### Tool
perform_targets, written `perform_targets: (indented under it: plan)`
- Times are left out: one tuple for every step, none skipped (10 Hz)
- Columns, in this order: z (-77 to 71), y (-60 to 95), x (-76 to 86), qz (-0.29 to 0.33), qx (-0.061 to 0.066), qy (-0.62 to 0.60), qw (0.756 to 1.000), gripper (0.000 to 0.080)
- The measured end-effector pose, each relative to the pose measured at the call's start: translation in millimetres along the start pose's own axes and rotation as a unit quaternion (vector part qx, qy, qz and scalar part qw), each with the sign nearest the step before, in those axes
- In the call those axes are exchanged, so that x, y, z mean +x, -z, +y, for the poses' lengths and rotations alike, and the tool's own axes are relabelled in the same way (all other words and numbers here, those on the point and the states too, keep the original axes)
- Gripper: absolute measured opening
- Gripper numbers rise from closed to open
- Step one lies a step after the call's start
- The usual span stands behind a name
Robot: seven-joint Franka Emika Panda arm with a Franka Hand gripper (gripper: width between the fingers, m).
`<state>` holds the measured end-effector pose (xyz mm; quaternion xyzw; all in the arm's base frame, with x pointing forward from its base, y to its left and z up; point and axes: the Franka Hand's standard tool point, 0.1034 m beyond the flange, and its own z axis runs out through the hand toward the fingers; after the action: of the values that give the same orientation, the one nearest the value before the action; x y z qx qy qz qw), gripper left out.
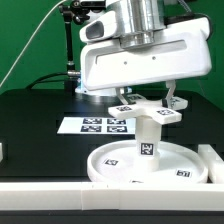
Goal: Assemble round table
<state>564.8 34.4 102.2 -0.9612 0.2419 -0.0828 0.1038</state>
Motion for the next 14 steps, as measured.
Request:
perform_targets:
  plan:
    - [-1.2, 0.3, -1.0, 0.015, 0.006, -0.068, 0.998, 0.0458]
    - [0.0, 0.5, -0.3, 0.015, 0.006, -0.101, 0.995, 0.0458]
    - [-0.2, 0.5, -0.3, 0.015, 0.007, -0.114, 0.993, 0.0458]
    - [0.2, 0.5, -0.3, 0.014, 0.009, -0.155, 0.988, 0.0458]
    - [0.5, 0.5, -0.3, 0.014, 0.011, -0.181, 0.983, 0.0458]
    - [1.1, 0.5, -0.4, 0.013, 0.013, -0.212, 0.977, 0.0458]
    - [1.7, 0.3, -1.1, 0.009, 0.019, -0.289, 0.957, 0.0458]
    - [1.6, 0.0, -1.4, 0.008, 0.019, -0.337, 0.941, 0.0458]
    - [0.7, -0.6, -2.8, 0.006, 0.020, -0.404, 0.915, 0.0458]
    - [0.5, -1.5, -3.0, 0.006, 0.025, -0.455, 0.890, 0.0458]
    - [0.1, -1.6, -2.4, 0.007, 0.032, -0.513, 0.857, 0.0458]
    - [0.6, -1.6, -2.3, 0.007, 0.032, -0.520, 0.853, 0.0458]
    - [1.4, -1.5, -2.1, 0.006, 0.033, -0.533, 0.845, 0.0458]
    - [2.1, -1.4, -2.1, 0.004, 0.036, -0.561, 0.827, 0.0458]
